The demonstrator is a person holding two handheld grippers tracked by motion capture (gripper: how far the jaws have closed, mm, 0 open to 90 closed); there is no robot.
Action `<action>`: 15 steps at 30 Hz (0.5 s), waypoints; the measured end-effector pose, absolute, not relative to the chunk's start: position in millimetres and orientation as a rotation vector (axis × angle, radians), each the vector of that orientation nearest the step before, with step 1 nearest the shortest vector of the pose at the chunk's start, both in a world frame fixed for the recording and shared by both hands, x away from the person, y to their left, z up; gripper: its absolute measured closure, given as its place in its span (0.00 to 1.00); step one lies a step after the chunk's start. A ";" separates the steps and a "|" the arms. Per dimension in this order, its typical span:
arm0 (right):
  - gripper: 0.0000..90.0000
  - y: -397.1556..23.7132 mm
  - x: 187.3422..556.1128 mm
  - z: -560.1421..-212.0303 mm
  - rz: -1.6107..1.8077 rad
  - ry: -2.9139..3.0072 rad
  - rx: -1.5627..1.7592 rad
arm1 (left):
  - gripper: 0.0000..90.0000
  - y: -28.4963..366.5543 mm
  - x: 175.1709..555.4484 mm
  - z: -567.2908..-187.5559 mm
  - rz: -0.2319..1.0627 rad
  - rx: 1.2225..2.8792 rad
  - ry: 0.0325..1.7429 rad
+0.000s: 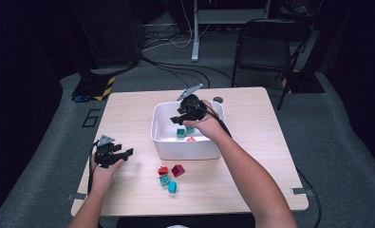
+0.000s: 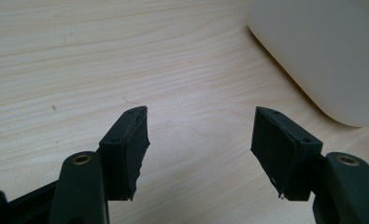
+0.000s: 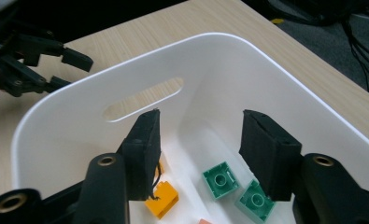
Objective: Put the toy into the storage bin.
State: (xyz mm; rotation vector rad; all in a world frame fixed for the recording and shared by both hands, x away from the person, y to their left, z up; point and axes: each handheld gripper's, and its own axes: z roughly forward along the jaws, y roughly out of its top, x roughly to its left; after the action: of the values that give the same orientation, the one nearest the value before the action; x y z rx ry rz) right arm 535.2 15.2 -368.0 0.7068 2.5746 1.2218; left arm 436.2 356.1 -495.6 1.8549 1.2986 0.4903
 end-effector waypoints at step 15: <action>0.47 -20.7 492.3 -351.4 1.285 2.525 0.693 | 0.43 351.5 432.3 -490.8 0.487 1.861 1.273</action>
State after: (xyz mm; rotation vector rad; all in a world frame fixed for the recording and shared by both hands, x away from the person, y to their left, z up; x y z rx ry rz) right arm 492.3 -20.7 -351.4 0.6927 2.5253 1.2845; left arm 432.3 351.5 -490.8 1.8607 1.2733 0.4866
